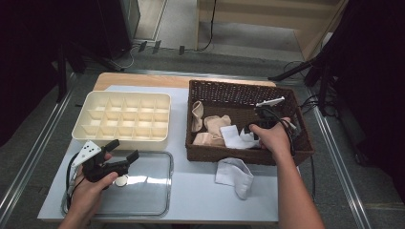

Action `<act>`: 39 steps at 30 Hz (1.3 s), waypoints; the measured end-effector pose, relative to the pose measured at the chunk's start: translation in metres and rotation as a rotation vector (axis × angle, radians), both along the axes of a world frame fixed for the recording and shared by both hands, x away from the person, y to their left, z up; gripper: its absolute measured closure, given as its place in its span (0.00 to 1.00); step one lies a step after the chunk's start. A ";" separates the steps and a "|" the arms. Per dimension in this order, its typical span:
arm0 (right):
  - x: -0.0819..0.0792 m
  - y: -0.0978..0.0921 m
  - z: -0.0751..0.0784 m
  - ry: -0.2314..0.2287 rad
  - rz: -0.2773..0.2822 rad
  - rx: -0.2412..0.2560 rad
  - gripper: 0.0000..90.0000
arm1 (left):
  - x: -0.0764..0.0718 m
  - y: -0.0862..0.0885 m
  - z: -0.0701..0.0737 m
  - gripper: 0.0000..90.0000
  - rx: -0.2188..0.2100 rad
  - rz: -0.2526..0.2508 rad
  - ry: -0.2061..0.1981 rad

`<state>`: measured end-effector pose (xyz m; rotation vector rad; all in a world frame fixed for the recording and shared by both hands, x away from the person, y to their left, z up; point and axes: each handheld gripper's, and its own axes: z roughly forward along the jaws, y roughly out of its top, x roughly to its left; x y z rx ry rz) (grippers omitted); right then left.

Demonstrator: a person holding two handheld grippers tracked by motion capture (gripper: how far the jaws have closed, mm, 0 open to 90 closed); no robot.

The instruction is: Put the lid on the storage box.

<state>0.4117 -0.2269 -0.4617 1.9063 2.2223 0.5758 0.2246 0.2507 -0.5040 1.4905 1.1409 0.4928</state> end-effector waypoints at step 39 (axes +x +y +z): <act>-0.001 0.019 -0.004 0.098 0.222 -0.025 0.98 | 0.000 0.002 0.003 0.14 0.004 0.020 -0.014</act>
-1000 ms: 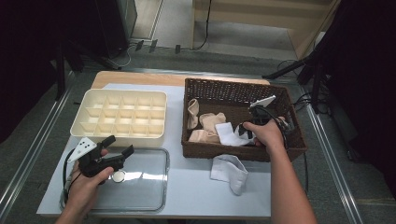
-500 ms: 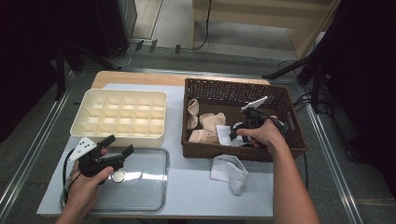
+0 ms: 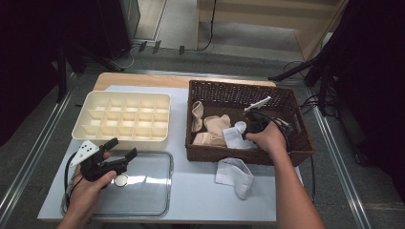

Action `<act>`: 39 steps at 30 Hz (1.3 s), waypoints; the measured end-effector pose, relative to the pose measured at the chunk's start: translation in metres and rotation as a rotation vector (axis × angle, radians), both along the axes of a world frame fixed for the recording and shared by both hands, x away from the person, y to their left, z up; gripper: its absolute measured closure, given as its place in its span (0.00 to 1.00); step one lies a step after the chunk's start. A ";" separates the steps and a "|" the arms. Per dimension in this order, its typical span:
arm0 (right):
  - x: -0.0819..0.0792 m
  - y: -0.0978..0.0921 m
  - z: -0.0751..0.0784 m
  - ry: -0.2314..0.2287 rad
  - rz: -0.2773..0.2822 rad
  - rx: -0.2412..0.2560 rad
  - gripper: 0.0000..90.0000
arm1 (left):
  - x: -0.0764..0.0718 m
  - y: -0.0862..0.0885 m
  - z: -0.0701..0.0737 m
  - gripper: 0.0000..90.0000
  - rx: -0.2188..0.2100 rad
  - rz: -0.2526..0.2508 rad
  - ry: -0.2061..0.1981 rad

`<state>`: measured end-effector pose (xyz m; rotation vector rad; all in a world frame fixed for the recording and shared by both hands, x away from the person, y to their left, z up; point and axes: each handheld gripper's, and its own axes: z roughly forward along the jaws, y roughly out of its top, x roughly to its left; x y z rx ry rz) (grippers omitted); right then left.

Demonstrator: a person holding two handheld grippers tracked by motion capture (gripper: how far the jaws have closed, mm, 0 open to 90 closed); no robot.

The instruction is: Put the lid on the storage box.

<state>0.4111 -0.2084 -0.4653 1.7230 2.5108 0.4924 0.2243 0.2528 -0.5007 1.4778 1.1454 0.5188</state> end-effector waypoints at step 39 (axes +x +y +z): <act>-0.006 0.009 -0.003 -0.103 0.078 0.007 0.68 | 0.002 -0.002 -0.002 0.14 0.019 -0.001 0.005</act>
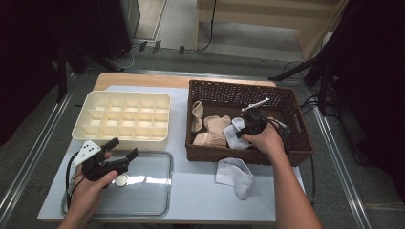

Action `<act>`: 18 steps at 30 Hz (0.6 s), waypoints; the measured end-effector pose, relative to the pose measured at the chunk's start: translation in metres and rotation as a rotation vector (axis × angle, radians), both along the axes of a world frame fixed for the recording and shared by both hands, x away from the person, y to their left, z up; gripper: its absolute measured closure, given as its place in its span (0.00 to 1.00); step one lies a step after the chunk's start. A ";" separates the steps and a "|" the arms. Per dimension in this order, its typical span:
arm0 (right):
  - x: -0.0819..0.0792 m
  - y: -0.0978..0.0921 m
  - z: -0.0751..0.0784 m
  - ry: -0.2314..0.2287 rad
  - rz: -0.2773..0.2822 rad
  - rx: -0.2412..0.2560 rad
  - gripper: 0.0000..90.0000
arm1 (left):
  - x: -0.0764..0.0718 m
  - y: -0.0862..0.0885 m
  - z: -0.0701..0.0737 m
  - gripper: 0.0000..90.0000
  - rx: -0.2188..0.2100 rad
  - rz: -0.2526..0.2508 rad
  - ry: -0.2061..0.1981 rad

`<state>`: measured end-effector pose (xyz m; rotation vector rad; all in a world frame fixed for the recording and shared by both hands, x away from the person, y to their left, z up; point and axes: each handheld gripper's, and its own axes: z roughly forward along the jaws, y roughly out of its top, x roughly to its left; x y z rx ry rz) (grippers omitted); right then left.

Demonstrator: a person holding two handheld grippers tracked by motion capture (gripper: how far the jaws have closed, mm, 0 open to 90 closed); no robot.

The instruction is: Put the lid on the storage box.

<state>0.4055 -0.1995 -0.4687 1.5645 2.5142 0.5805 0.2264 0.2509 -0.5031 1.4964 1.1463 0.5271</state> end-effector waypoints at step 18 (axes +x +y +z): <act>-0.003 0.017 -0.013 0.024 0.125 -0.184 0.84 | -0.001 0.000 0.002 0.14 -0.002 0.007 -0.007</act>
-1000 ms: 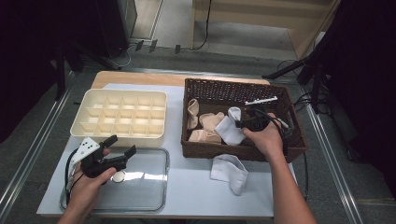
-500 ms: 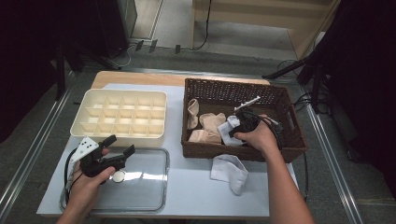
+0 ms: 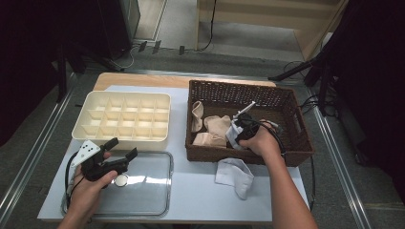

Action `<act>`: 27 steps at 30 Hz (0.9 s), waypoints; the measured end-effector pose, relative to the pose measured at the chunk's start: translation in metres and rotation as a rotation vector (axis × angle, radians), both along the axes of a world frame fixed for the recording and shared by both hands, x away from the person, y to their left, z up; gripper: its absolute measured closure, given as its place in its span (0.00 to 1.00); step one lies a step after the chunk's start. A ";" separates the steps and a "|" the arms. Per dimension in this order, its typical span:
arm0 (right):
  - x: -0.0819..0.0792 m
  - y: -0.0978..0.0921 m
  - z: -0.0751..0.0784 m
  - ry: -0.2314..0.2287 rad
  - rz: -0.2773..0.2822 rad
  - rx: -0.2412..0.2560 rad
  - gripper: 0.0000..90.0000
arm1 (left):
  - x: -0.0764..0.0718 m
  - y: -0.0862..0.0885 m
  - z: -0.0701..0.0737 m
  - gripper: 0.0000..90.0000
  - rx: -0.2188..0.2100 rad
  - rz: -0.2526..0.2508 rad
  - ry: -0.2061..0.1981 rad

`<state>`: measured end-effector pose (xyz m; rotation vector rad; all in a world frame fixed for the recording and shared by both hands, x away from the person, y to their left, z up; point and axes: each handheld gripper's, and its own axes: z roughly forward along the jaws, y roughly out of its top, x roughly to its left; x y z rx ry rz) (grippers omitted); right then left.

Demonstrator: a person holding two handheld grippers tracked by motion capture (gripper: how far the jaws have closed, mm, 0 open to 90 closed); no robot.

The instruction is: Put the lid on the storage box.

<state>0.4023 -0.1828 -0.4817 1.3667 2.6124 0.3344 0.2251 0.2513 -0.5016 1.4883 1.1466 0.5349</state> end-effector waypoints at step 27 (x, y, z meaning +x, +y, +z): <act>-0.034 -0.030 0.051 -0.407 -0.223 0.268 0.89 | -0.001 -0.008 -0.003 0.14 0.028 -0.005 0.008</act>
